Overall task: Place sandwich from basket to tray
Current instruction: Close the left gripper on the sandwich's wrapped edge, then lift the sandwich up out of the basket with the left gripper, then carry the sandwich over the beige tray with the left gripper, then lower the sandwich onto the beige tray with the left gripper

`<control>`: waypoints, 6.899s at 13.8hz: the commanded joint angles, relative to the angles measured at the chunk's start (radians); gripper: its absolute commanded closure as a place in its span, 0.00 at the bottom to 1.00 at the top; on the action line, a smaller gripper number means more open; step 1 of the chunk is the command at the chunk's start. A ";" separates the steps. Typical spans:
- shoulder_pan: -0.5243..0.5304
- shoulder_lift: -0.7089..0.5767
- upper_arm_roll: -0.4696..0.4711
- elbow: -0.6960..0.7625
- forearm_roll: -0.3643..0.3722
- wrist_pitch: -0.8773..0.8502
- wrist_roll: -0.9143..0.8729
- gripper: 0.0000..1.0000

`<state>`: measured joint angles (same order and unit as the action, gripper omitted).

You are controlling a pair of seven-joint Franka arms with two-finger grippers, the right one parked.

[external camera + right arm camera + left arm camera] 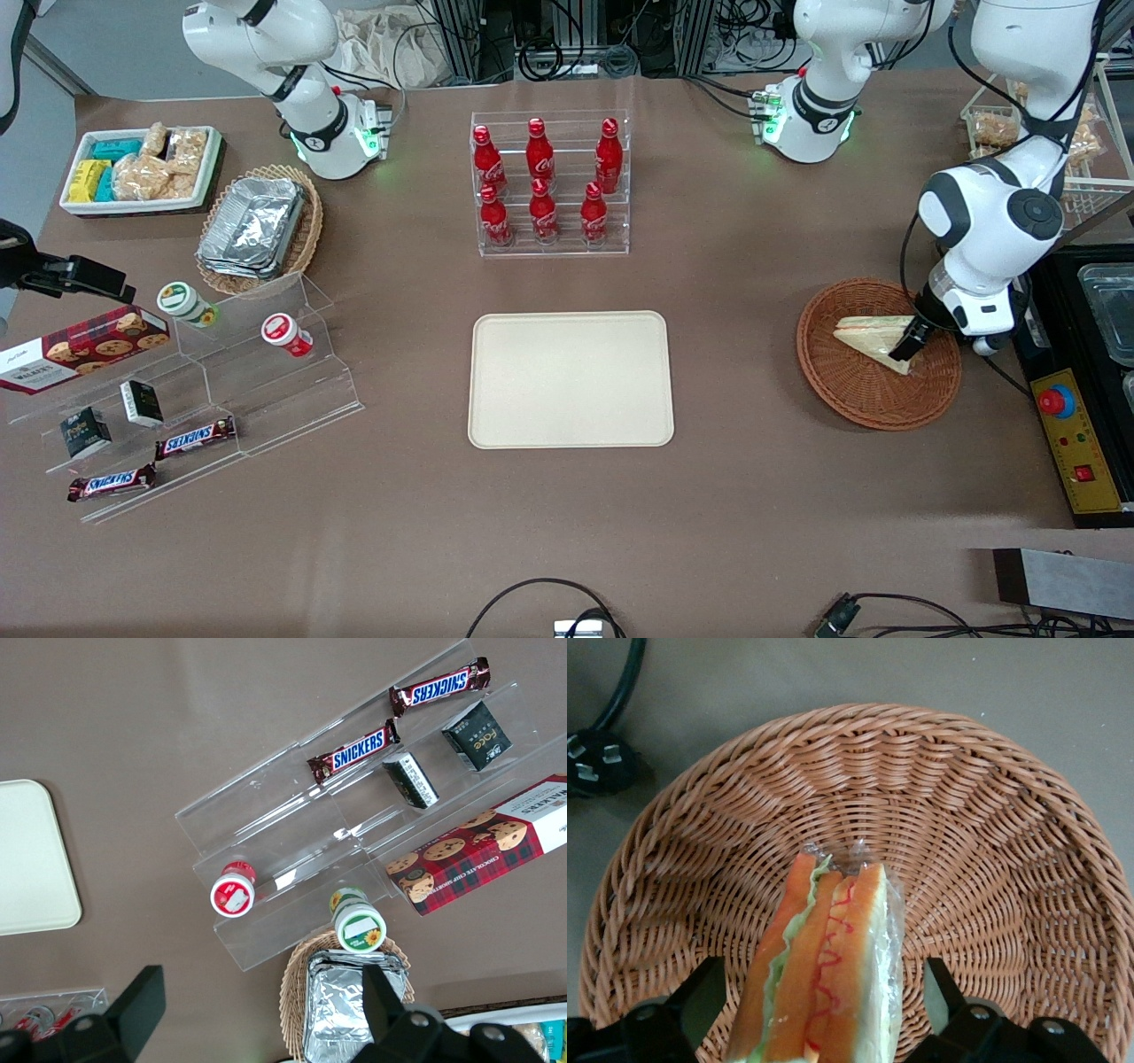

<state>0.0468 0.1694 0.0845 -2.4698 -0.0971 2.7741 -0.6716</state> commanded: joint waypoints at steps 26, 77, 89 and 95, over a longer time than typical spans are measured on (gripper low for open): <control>-0.016 -0.176 -0.245 0.325 0.071 -0.582 0.020 1.00; -0.257 0.700 -0.707 1.023 0.622 -0.720 -0.232 0.94; -0.260 0.703 -0.707 1.017 0.677 -0.674 -0.246 0.00; -0.248 0.656 -0.710 1.019 0.660 -0.734 -0.247 0.00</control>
<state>-0.1968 0.8551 -0.6274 -1.4599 0.5597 2.0791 -0.8998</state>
